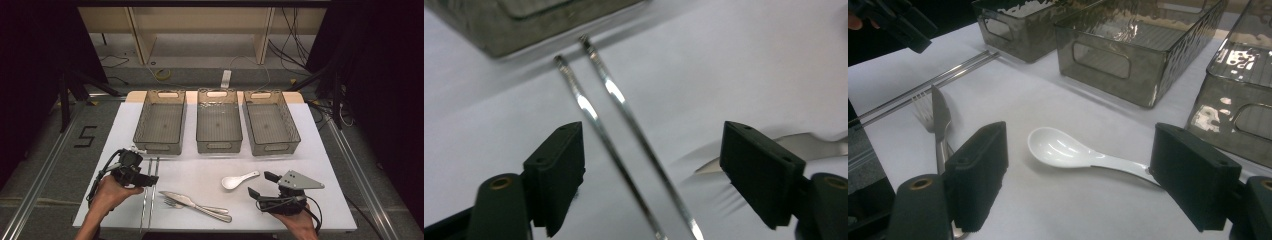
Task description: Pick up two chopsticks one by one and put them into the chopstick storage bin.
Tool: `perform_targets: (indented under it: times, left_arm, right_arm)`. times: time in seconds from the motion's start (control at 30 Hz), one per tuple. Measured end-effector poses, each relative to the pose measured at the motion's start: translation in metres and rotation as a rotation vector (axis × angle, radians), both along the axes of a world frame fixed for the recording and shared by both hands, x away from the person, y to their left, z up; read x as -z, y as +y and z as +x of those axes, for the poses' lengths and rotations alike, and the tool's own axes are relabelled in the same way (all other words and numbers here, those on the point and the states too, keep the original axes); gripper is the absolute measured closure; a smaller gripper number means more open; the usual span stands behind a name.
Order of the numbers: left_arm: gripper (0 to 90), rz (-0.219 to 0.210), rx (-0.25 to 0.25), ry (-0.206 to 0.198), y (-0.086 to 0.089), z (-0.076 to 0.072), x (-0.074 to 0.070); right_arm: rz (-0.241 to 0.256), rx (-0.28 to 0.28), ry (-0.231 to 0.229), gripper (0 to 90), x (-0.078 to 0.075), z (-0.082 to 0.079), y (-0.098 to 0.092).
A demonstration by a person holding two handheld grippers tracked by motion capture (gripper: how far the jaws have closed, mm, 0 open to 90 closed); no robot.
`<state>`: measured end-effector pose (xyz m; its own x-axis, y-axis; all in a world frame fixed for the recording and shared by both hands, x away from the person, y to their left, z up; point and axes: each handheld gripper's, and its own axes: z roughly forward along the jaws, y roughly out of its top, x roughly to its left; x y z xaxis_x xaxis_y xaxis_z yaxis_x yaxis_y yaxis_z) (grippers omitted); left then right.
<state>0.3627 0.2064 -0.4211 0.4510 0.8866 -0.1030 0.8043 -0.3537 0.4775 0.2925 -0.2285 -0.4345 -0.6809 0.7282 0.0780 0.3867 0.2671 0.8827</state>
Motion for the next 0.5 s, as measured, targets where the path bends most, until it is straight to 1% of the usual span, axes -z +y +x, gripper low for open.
perform_targets:
  times: [0.07, 0.1, 0.13, 0.17, 0.2, 0.33, 0.37, 0.43, 0.47, 0.5]
  left_arm:
    - [28.0, 0.017, -0.007, 0.046, 0.003, 0.003, 0.005]
    - [29.6, 0.028, 0.001, 0.071, 0.004, 0.004, 0.008]
    - [34.2, 0.036, 0.001, 0.08, 0.004, 0.004, 0.01]
    - [34.2, 0.054, 0.008, 0.095, 0.004, 0.004, 0.012]
    - [37.4, 0.073, 0.01, 0.117, 0.004, 0.005, 0.016]
    - [45.8, 0.098, 0.015, 0.163, 0.004, 0.006, 0.024]
    - [45.8, 0.106, 0.017, 0.173, 0.004, 0.007, 0.025]
    - [50.1, 0.12, 0.016, 0.189, 0.004, 0.008, 0.028]
    - [50.1, 0.117, 0.016, 0.198, 0.004, 0.008, 0.029]
    - [52.9, 0.115, 0.015, 0.202, 0.003, 0.009, 0.029]
  right_arm:
    - [-0.003, -0.002, 0.0, 24.0, 0.0, 0.0, 0.0]
    - [-0.002, -0.003, 0.002, 24.2, 0.0, 0.0, 0.001]
    - [-0.006, -0.007, 0.008, 24.1, 0.001, 0.0, 0.001]
    - [-0.006, -0.007, 0.008, 24.1, 0.001, 0.0, 0.001]
    - [-0.009, -0.011, 0.011, 24.1, 0.001, 0.0, 0.002]
    - [-0.013, -0.015, 0.013, 24.2, 0.001, 0.0, 0.003]
    - [-0.013, -0.015, 0.013, 24.2, 0.001, 0.0, 0.003]
    - [-0.012, -0.018, 0.016, 24.3, 0.001, 0.0, 0.003]
    - [-0.012, -0.018, 0.016, 24.3, 0.001, 0.0, 0.003]
    - [-0.014, -0.019, 0.016, 24.5, 0.001, 0.0, 0.003]
